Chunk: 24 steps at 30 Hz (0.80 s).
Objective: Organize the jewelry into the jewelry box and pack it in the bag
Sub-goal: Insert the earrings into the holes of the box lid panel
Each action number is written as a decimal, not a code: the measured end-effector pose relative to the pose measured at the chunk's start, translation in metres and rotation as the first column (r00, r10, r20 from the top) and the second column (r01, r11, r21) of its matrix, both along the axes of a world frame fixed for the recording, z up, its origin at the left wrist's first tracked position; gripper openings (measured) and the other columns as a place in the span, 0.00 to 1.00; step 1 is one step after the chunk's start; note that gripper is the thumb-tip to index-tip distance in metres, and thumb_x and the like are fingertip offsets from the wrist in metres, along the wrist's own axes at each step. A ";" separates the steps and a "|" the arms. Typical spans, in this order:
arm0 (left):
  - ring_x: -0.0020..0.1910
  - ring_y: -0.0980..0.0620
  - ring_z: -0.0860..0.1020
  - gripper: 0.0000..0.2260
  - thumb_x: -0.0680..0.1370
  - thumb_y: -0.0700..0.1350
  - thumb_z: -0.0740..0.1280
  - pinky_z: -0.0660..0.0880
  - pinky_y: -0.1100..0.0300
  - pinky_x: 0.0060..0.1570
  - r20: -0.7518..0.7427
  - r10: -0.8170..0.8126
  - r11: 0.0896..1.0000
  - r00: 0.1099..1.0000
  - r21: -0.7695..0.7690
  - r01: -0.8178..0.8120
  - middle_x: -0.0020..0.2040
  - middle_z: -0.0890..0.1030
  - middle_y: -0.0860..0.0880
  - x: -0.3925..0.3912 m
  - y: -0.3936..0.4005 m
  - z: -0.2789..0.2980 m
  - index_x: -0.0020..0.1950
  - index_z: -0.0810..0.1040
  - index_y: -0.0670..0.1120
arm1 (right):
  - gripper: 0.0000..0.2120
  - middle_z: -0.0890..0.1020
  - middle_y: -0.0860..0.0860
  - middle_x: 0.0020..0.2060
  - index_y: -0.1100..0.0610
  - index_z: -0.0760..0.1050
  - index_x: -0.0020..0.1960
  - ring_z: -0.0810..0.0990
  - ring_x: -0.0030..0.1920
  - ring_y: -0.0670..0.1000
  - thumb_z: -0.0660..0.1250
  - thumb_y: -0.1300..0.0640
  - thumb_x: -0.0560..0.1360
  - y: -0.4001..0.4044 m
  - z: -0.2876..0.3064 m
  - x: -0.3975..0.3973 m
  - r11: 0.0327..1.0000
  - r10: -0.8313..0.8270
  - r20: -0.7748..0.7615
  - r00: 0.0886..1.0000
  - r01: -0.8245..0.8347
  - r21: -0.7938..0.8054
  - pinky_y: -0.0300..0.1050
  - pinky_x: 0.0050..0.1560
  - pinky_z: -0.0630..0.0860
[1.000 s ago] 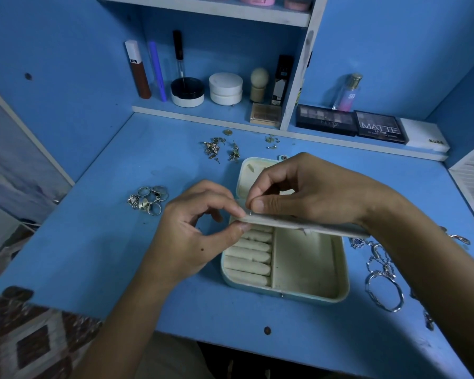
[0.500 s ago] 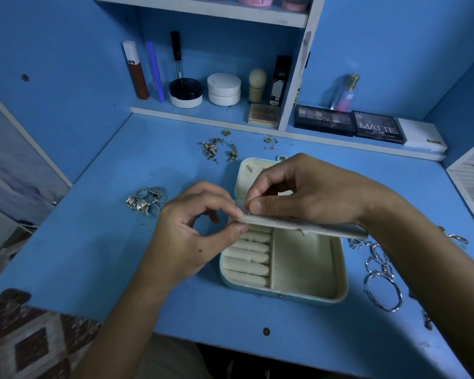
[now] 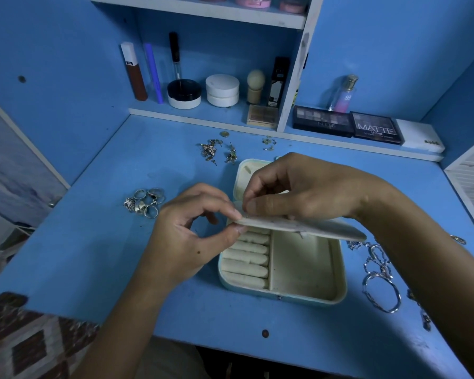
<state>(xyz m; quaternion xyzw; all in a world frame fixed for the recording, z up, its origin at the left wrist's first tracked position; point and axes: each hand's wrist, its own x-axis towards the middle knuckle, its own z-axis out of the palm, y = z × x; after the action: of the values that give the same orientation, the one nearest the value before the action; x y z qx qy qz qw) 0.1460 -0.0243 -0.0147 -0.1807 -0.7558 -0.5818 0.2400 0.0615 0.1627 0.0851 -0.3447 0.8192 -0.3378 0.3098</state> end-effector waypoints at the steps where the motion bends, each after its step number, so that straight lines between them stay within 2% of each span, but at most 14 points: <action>1: 0.43 0.45 0.80 0.08 0.70 0.43 0.76 0.74 0.52 0.40 -0.002 0.002 1.000 1.000 0.001 -0.002 0.45 0.79 0.55 0.000 0.000 0.000 0.46 0.80 0.53 | 0.04 0.82 0.43 0.37 0.50 0.83 0.46 0.78 0.36 0.42 0.70 0.52 0.78 0.000 0.000 -0.001 1.000 0.016 -0.014 1.000 -0.016 0.012 0.34 0.38 0.73; 5: 0.43 0.45 0.80 0.08 0.70 0.43 0.76 0.74 0.53 0.40 0.000 0.007 1.000 1.000 0.003 -0.007 0.45 0.80 0.55 0.001 0.000 0.001 0.45 0.81 0.53 | 0.05 0.82 0.41 0.37 0.48 0.82 0.45 0.79 0.38 0.42 0.69 0.53 0.78 -0.001 0.001 -0.002 0.998 0.062 -0.035 0.997 -0.061 0.029 0.34 0.38 0.74; 8: 0.43 0.46 0.80 0.08 0.70 0.44 0.76 0.74 0.54 0.41 -0.007 0.017 1.000 1.000 -0.009 -0.017 0.45 0.80 0.55 0.000 0.000 0.001 0.45 0.81 0.53 | 0.04 0.82 0.43 0.39 0.47 0.82 0.46 0.81 0.41 0.47 0.69 0.51 0.78 -0.001 0.001 -0.002 0.996 0.083 -0.042 0.996 -0.082 0.033 0.40 0.41 0.78; 11: 0.43 0.46 0.80 0.08 0.70 0.44 0.76 0.75 0.53 0.40 -0.022 0.025 1.000 0.999 -0.017 -0.026 0.45 0.80 0.55 0.000 0.000 0.000 0.45 0.81 0.53 | 0.04 0.83 0.46 0.40 0.48 0.83 0.47 0.82 0.42 0.51 0.69 0.50 0.78 0.000 0.000 -0.002 0.996 0.088 -0.034 0.996 -0.088 0.020 0.42 0.40 0.79; 14: 0.43 0.46 0.80 0.08 0.70 0.44 0.77 0.75 0.51 0.40 -0.031 0.028 1.000 0.999 -0.013 -0.028 0.45 0.80 0.54 0.000 0.000 0.000 0.45 0.81 0.53 | 0.04 0.84 0.49 0.41 0.48 0.83 0.47 0.83 0.43 0.56 0.70 0.50 0.78 0.000 -0.001 -0.003 0.996 0.090 -0.030 0.995 -0.090 0.015 0.54 0.45 0.82; 16: 0.43 0.46 0.80 0.08 0.70 0.44 0.77 0.75 0.50 0.39 -0.038 0.026 0.999 0.999 -0.018 -0.027 0.45 0.80 0.54 0.000 0.000 0.000 0.45 0.82 0.52 | 0.04 0.84 0.49 0.41 0.48 0.83 0.47 0.84 0.44 0.57 0.70 0.50 0.78 0.001 -0.003 -0.004 0.996 0.086 -0.023 0.996 -0.086 0.006 0.58 0.48 0.81; 19: 0.43 0.47 0.80 0.08 0.70 0.43 0.77 0.75 0.49 0.39 -0.043 0.025 0.999 0.999 -0.032 -0.027 0.45 0.80 0.55 0.000 0.000 0.000 0.45 0.82 0.52 | 0.04 0.84 0.49 0.41 0.49 0.84 0.46 0.83 0.43 0.55 0.71 0.51 0.77 0.001 -0.004 -0.005 0.997 0.077 -0.019 0.997 -0.077 -0.014 0.54 0.46 0.82; 21: 0.43 0.47 0.80 0.08 0.70 0.43 0.77 0.75 0.50 0.39 -0.039 0.022 0.999 0.999 -0.031 -0.023 0.45 0.80 0.55 0.000 0.000 0.000 0.45 0.82 0.52 | 0.04 0.84 0.50 0.40 0.50 0.84 0.47 0.83 0.41 0.56 0.71 0.51 0.77 0.003 -0.005 -0.005 0.997 0.059 0.018 0.998 -0.058 -0.043 0.47 0.37 0.81; 24: 0.44 0.46 0.80 0.09 0.70 0.43 0.76 0.74 0.53 0.40 -0.029 0.018 1.000 0.999 -0.017 -0.018 0.45 0.79 0.54 -0.001 0.001 0.001 0.46 0.81 0.53 | 0.03 0.83 0.48 0.39 0.53 0.83 0.49 0.80 0.39 0.49 0.71 0.54 0.77 0.006 -0.007 -0.003 0.994 0.025 0.030 0.999 -0.021 -0.110 0.37 0.34 0.76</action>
<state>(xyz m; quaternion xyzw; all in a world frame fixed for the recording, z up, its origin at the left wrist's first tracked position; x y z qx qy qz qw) 0.1446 -0.0237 -0.0135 -0.1844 -0.7590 -0.5702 0.2546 0.0589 0.1690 0.0786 -0.3653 0.7904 -0.3841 0.3070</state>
